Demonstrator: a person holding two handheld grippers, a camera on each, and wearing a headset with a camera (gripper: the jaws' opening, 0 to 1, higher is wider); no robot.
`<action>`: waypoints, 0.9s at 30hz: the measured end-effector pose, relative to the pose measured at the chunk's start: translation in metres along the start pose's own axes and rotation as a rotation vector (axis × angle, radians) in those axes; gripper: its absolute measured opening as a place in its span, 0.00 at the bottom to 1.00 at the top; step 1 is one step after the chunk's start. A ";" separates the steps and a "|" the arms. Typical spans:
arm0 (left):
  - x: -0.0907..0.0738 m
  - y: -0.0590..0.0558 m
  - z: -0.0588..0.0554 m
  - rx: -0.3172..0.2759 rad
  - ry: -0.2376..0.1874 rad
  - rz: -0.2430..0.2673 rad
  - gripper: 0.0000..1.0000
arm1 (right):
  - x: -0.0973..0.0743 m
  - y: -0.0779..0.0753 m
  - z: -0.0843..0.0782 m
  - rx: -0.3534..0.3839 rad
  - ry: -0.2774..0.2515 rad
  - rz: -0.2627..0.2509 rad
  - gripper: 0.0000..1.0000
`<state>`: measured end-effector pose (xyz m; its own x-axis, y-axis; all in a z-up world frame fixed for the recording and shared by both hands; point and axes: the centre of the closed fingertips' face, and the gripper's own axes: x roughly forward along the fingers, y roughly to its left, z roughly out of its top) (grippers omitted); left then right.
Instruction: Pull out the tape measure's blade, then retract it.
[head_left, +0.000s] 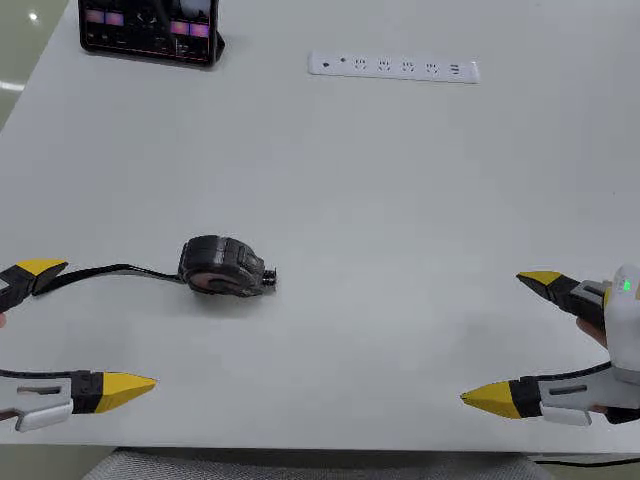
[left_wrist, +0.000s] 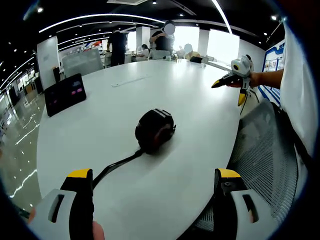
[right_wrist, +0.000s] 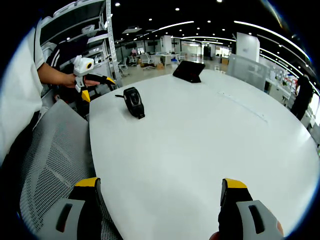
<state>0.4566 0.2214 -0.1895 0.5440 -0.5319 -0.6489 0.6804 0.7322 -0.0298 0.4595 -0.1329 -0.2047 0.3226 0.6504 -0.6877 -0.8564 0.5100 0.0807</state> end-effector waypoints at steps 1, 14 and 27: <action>-0.001 -0.001 0.000 0.000 0.000 -0.002 0.99 | 0.000 0.000 0.000 0.001 0.000 0.000 0.99; -0.002 -0.001 0.003 0.004 -0.005 -0.004 0.99 | 0.000 0.000 0.002 0.000 -0.004 0.001 0.99; -0.002 0.000 0.002 0.010 -0.002 -0.005 0.99 | 0.000 -0.001 0.003 0.004 -0.006 0.000 0.99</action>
<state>0.4561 0.2213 -0.1871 0.5418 -0.5365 -0.6470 0.6879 0.7253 -0.0254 0.4615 -0.1318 -0.2028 0.3253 0.6534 -0.6836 -0.8546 0.5126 0.0833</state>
